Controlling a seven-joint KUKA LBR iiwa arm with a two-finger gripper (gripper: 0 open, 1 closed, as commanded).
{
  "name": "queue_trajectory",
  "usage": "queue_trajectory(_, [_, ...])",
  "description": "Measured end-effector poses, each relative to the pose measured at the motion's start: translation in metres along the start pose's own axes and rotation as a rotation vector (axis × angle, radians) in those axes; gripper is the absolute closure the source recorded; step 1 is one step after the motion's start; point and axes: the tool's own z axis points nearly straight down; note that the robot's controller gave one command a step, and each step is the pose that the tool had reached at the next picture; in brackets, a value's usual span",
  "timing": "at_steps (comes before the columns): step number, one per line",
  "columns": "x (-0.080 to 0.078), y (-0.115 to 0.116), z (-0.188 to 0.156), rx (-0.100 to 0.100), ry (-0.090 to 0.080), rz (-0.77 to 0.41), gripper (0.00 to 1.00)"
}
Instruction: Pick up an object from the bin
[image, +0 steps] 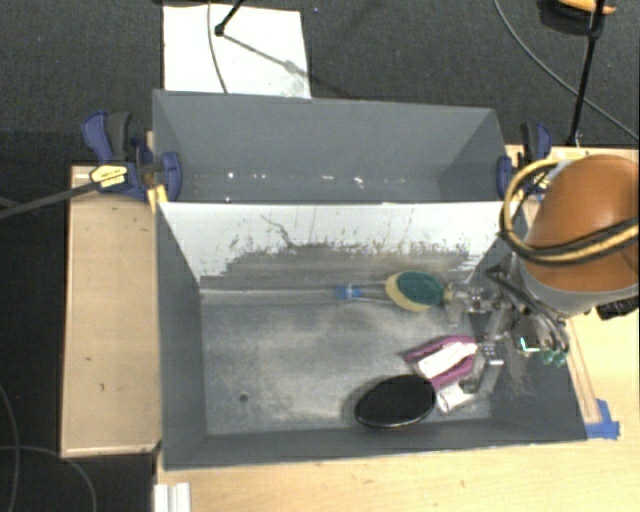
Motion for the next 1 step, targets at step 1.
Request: queue_trajectory(1, [0.0062,-0.0311,0.1419,0.001,-0.012,-0.174,0.00])
